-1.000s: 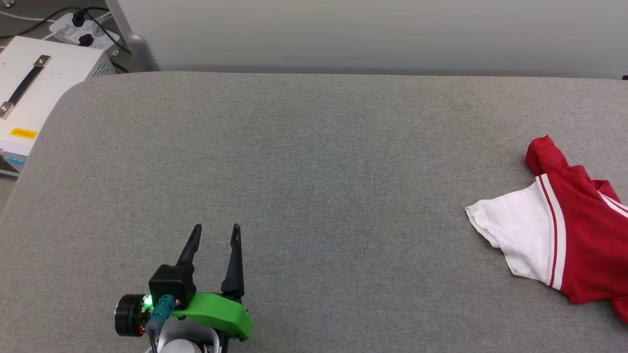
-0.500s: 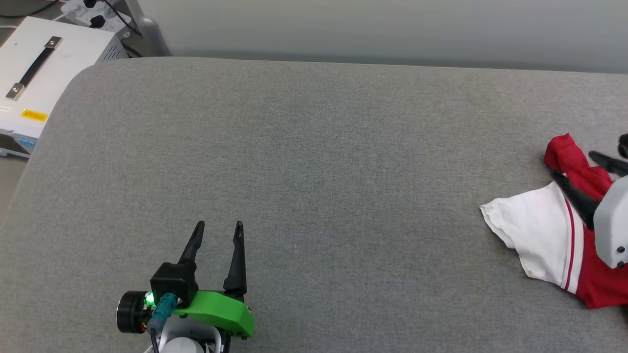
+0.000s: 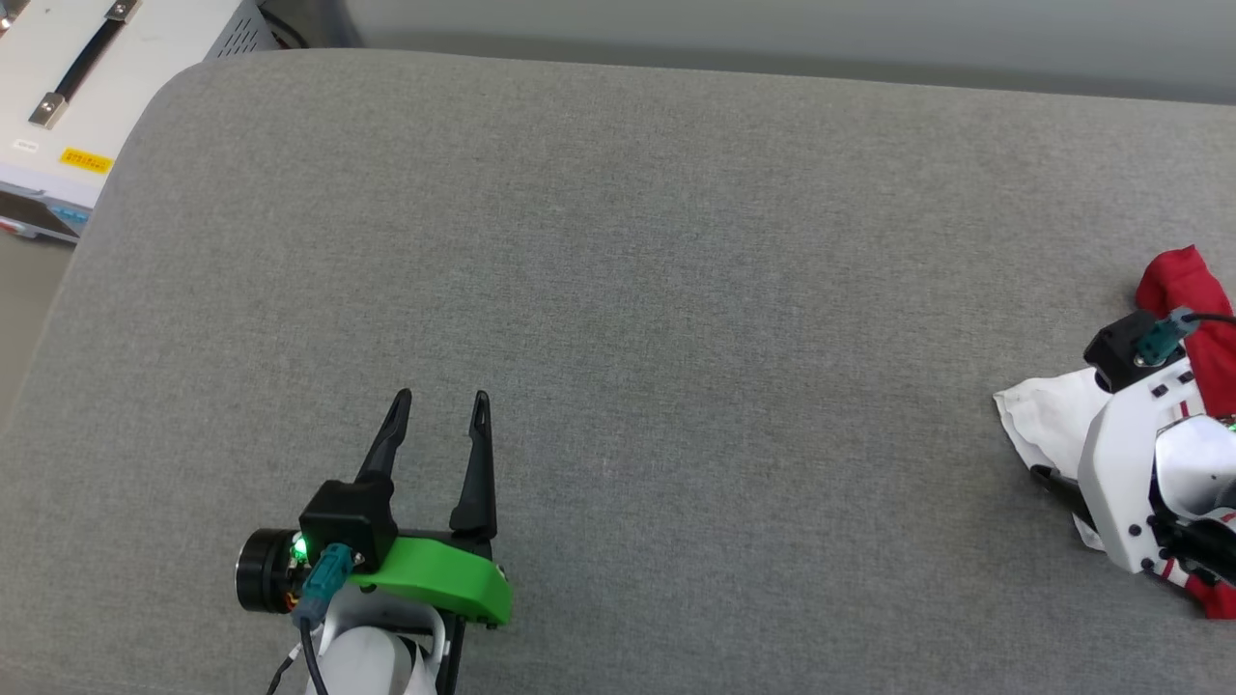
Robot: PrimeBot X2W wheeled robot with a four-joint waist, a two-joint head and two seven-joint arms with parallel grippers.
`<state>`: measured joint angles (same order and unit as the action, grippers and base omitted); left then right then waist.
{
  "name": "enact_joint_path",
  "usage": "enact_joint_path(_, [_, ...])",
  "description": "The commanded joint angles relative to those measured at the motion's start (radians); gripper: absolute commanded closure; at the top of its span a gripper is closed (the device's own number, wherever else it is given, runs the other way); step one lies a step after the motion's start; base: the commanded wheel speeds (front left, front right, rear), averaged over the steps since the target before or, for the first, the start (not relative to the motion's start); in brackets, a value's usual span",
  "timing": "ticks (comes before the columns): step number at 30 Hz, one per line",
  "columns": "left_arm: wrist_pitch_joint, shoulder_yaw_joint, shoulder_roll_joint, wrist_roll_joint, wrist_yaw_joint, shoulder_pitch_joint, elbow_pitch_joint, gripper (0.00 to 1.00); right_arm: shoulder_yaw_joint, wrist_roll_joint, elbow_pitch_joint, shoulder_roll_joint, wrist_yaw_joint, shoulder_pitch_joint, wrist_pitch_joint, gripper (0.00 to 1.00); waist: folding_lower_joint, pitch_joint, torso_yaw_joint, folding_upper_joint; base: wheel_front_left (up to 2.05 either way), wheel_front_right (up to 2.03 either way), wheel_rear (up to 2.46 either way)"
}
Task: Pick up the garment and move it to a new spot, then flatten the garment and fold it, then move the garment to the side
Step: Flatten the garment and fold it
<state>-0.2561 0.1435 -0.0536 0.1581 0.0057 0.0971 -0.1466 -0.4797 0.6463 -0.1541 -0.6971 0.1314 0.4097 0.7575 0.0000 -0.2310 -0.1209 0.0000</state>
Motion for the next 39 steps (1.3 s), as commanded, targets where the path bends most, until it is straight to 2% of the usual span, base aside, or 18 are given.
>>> enact_joint_path(1, [-0.006, 0.004, 0.003, 0.001, 0.004, 0.021, 0.005, 0.0, -0.026, -0.002, -0.043, 0.015, -0.001, 0.025, -0.02, 0.0, 0.0, -0.019, -0.017, 0.0, 0.0, 0.0, 0.0])
enact_joint_path(4, [-0.006, 0.009, 0.003, 0.001, 0.006, 0.029, 0.005, 0.0, -0.087, -0.017, -0.143, 0.026, -0.001, 0.043, -0.05, 0.0, 0.0, -0.026, -0.026, 0.0, 0.0, 0.0, 0.0])
enact_joint_path(8, [-0.006, 0.011, 0.003, 0.003, 0.01, 0.028, -0.001, 0.0, -0.111, 0.015, -0.263, 0.048, -0.001, 0.049, -0.112, 0.0, 0.0, -0.016, -0.034, 0.0, 0.0, 0.0, 0.0])
enact_joint_path(9, [-0.006, 0.008, 0.003, 0.002, 0.01, 0.025, -0.002, 0.0, -0.113, 0.026, -0.278, 0.05, -0.001, 0.052, -0.139, 0.67, 0.0, -0.009, -0.033, 0.0, 0.0, 0.0, 0.0])
enact_joint_path(10, [-0.006, 0.004, 0.003, 0.001, 0.01, 0.02, -0.004, 0.0, -0.112, 0.04, -0.286, 0.053, -0.001, 0.053, -0.161, 1.0, 0.0, -0.002, -0.031, 0.0, 0.0, 0.0, 0.0])
enact_joint_path(18, [-0.006, -0.017, 0.003, -0.006, 0.012, -0.019, -0.001, 0.0, -0.053, 0.139, -0.211, 0.033, -0.001, 0.054, -0.365, 1.0, 0.0, 0.064, 0.001, 0.0, 0.0, 0.0, 0.0])
enact_joint_path(25, [-0.006, -0.016, 0.003, -0.011, 0.011, -0.038, 0.005, 0.0, 0.056, 0.169, -0.036, 0.0, -0.001, 0.023, -0.445, 1.0, 0.0, 0.091, 0.016, 0.0, 0.0, 0.0, 0.0])
enact_joint_path(27, [-0.006, -0.017, 0.003, -0.013, 0.009, -0.041, 0.007, 0.0, 0.126, 0.158, 0.072, 0.003, -0.001, 0.016, -0.447, 1.0, 0.0, 0.095, 0.008, 0.0, 0.0, 0.0, 0.0])
enact_joint_path(30, [-0.006, -0.018, 0.003, -0.014, 0.01, -0.045, 0.008, 0.0, 0.17, 0.137, 0.168, 0.028, -0.001, 0.026, -0.428, 1.0, 0.0, 0.097, -0.012, 0.0, 0.0, 0.0, 0.0])
enact_joint_path(33, [-0.006, -0.018, 0.003, -0.011, 0.011, -0.044, 0.009, 0.0, 0.163, 0.118, 0.216, 0.068, -0.001, 0.051, -0.405, 1.0, 0.0, 0.094, -0.028, 0.0, 0.0, 0.0, 0.0])
enact_joint_path(39, [-0.006, -0.012, 0.003, -0.004, 0.013, -0.029, 0.014, 0.0, 0.038, 0.081, 0.201, 0.177, -0.001, 0.169, -0.368, 1.0, 0.0, 0.065, -0.065, 0.0, 0.0, 0.0, 0.0])
